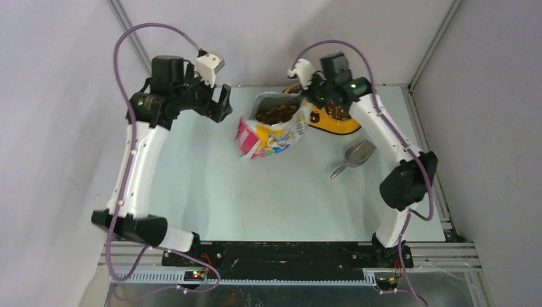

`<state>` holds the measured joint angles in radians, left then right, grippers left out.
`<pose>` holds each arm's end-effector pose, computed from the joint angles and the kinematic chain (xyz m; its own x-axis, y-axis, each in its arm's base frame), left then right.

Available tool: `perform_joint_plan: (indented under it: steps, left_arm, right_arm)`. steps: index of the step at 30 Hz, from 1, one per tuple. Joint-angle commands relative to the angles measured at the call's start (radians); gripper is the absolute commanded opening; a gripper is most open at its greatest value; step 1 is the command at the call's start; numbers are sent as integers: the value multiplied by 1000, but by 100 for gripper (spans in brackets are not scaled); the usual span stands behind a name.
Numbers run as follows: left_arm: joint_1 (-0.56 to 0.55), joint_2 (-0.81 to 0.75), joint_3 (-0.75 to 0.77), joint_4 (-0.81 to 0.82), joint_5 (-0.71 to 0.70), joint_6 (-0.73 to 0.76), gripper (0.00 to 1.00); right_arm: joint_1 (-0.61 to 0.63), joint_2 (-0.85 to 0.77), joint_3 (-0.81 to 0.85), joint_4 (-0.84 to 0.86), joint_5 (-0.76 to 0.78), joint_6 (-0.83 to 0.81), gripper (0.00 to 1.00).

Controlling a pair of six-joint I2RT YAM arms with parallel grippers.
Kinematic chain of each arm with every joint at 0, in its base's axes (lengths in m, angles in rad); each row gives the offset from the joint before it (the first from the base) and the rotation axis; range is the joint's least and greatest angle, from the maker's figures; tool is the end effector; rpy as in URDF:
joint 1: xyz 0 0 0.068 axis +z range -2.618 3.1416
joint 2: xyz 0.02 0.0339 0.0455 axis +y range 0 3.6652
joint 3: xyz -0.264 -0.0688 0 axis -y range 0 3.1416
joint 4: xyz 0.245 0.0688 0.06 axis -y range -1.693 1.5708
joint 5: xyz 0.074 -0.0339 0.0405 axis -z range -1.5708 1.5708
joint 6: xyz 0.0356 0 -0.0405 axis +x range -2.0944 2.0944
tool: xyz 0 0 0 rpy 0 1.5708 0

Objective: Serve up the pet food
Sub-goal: Move the pet food bag to the center of the board.

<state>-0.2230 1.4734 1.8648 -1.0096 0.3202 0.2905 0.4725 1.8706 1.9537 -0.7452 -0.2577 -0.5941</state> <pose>0.2762 -0.0741 0.4627 -0.4098 0.3717 -0.8330 0.6027 0.7958 0.0586 0.3722 0.2004 0.3792 -0.1071 -0.6626 -0.7413 -0.8194 0.4811 -0.3117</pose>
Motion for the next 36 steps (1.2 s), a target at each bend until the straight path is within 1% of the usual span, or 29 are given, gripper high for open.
perform_joint_plan:
  steps: [1, 2, 4, 6, 9, 10, 12, 15, 16, 19, 22, 23, 24, 25, 26, 27, 28, 30, 36]
  left_arm:
    - [7, -185, -119, 44, 34, 23, 99]
    - [6, -237, -157, 59, 54, 34, 99]
    - [2, -302, -305, 118, 88, 76, 100]
    - [-14, -327, -372, 136, 119, 130, 100]
    - [-49, -328, -440, 200, 110, 202, 100]
    - [-66, -318, -461, 243, 97, 213, 100]
    - [-91, -281, -462, 293, 73, 240, 100]
    - [-123, -181, -405, 320, 48, 253, 100]
    - [-125, -158, -363, 324, 54, 258, 100]
    - [-128, -59, -273, 354, 101, 285, 99]
    - [-127, -4, -227, 399, 177, 362, 99]
    - [-127, 29, -186, 383, 200, 402, 98]
    - [-127, 55, -147, 356, 251, 423, 98]
    - [-127, 107, -73, 299, 276, 453, 98]
    - [-127, 128, -32, 279, 328, 467, 98]
    - [-127, 161, 2, 242, 357, 499, 98]
    - [-129, 191, 19, 222, 419, 521, 98]
    - [-137, 231, 76, 163, 463, 559, 98]
    - [-158, 307, 124, 103, 429, 644, 98]
  right_arm:
    - [-84, -258, -46, 224, 218, 99, 0]
    - [-89, -274, -94, 232, 218, 107, 0]
    - [-86, -312, -156, 249, 218, 120, 0]
    - [-78, -333, -185, 251, 214, 132, 0]
    - [-71, -357, -207, 240, 182, 148, 0]
    - [-68, -362, -214, 242, 176, 149, 0]
    - [-61, -385, -233, 236, 163, 143, 0]
    - [-53, -416, -283, 236, 134, 140, 0]
    - [-52, -435, -314, 245, 127, 136, 0]
    - [-50, -470, -376, 259, 110, 113, 0]
    - [-51, -503, -444, 264, 100, 89, 0]
    - [-53, -513, -455, 265, 101, 83, 0]
    - [-58, -518, -469, 264, 100, 80, 0]
    - [-61, -525, -474, 261, 98, 77, 0]
    - [-69, -528, -480, 258, 96, 77, 0]
    - [-72, -537, -482, 256, 94, 77, 0]
    - [-80, -540, -484, 252, 88, 78, 0]
    - [-93, -548, -483, 248, 79, 81, 0]
    - [-112, -564, -471, 229, 62, 88, 0]
